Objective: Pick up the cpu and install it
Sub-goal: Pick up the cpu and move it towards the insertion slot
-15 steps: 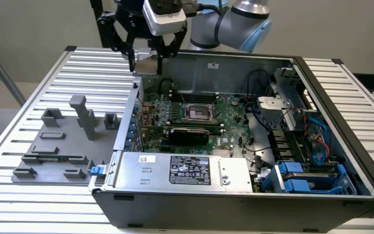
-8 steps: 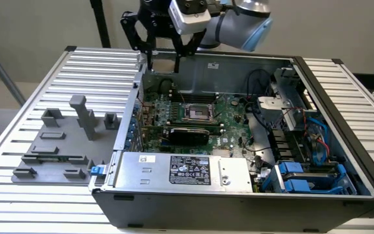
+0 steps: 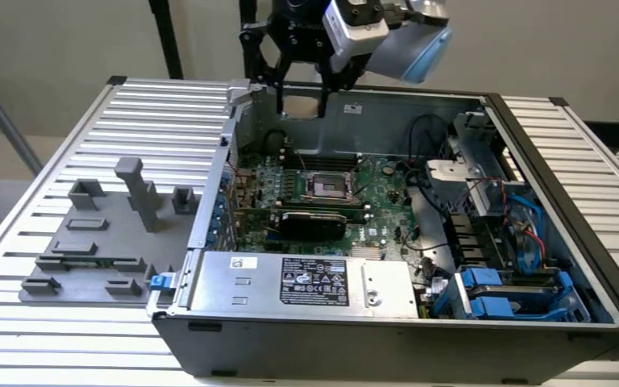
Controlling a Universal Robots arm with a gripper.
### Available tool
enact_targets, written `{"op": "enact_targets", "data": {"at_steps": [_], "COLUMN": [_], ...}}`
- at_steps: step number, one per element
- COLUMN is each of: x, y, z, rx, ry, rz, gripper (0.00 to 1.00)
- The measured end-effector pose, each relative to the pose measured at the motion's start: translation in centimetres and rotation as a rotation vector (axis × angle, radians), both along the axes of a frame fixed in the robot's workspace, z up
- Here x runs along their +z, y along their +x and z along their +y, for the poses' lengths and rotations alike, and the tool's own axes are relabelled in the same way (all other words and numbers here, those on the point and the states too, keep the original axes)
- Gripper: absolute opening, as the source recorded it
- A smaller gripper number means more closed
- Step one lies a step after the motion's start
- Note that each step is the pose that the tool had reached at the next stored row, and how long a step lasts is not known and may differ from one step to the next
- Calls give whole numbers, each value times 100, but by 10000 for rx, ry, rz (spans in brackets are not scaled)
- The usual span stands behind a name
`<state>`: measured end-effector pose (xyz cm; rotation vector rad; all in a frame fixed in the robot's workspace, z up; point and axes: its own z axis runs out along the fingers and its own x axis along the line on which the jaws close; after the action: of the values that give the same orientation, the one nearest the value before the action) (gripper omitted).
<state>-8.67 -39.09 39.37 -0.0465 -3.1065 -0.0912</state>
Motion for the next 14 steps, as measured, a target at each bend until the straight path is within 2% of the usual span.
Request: {"op": "enact_targets", "data": {"at_steps": [14], "x": [-190], "y": [503], "z": [447], "rx": [0], "ry": [-15], "rz": [0], "gripper": [55]}}
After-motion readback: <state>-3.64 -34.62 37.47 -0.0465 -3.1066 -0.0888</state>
